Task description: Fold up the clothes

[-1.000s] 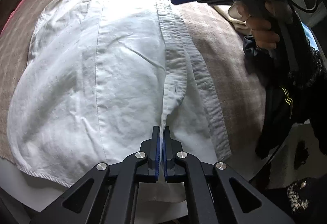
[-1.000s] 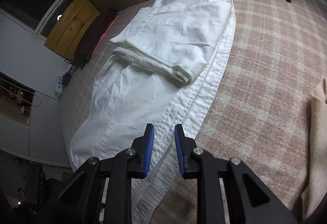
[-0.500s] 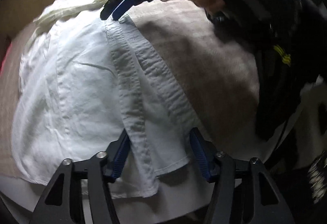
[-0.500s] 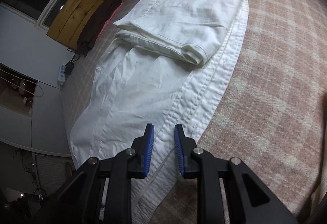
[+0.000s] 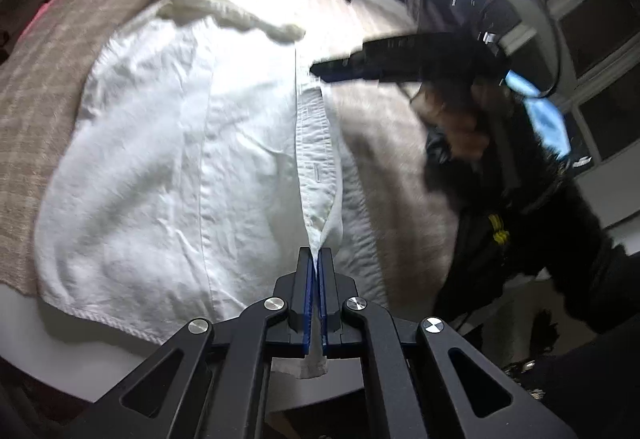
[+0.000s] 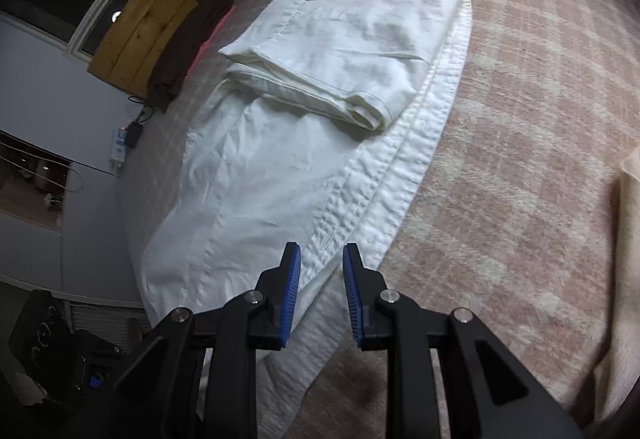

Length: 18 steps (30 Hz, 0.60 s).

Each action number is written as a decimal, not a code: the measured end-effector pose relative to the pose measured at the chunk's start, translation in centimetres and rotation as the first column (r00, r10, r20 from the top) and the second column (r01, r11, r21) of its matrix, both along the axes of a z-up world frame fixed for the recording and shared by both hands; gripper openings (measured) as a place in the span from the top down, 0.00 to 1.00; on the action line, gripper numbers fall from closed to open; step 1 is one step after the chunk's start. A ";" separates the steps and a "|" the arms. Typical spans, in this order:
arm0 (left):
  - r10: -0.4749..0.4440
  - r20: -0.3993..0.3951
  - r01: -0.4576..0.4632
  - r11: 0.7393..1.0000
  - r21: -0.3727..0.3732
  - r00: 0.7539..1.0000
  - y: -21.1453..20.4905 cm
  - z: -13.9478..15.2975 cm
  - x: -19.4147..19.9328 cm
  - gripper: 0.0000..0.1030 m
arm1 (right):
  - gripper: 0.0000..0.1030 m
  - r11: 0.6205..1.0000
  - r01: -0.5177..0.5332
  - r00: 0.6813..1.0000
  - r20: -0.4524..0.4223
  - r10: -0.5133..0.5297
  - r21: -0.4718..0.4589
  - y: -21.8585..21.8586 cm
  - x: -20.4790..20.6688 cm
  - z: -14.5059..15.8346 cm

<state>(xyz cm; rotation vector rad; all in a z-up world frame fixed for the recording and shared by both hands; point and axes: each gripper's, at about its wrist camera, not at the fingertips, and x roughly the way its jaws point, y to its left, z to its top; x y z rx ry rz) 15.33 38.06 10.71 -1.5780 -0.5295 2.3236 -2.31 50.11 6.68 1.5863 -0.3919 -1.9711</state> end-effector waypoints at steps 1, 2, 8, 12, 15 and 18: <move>0.000 -0.009 0.000 1.000 0.011 1.000 -0.1 0.2 0.3 0.98 | 0.75 1.000 -0.001 1.000 0.013 0.001 -0.018 -0.1 -0.1 -0.1; -0.002 -0.017 0.002 1.000 0.021 1.000 -0.1 0.4 0.6 0.98 | 0.71 1.000 0.000 1.000 0.023 0.000 -0.018 -0.3 -0.1 -0.3; -0.037 -0.041 0.038 0.999 0.018 0.998 1.8 0.7 0.5 0.98 | 0.63 0.987 0.059 0.990 0.134 -0.038 -0.149 -0.8 -1.5 -2.2; -0.067 -0.042 0.068 0.998 0.011 0.997 1.3 1.3 1.0 0.98 | 0.63 0.936 0.190 0.958 0.265 -0.111 -0.296 1.0 -2.3 -4.4; -0.090 -0.041 0.090 0.996 0.013 0.995 2.0 1.1 1.2 0.98 | 0.63 0.913 0.240 0.954 0.255 -0.159 -0.331 2.7 -2.5 -4.4; -0.099 -0.040 0.100 0.995 0.009 0.994 2.4 0.9 1.0 0.98 | 0.63 0.938 0.202 0.968 0.202 -0.148 -0.282 2.2 -3.2 -4.0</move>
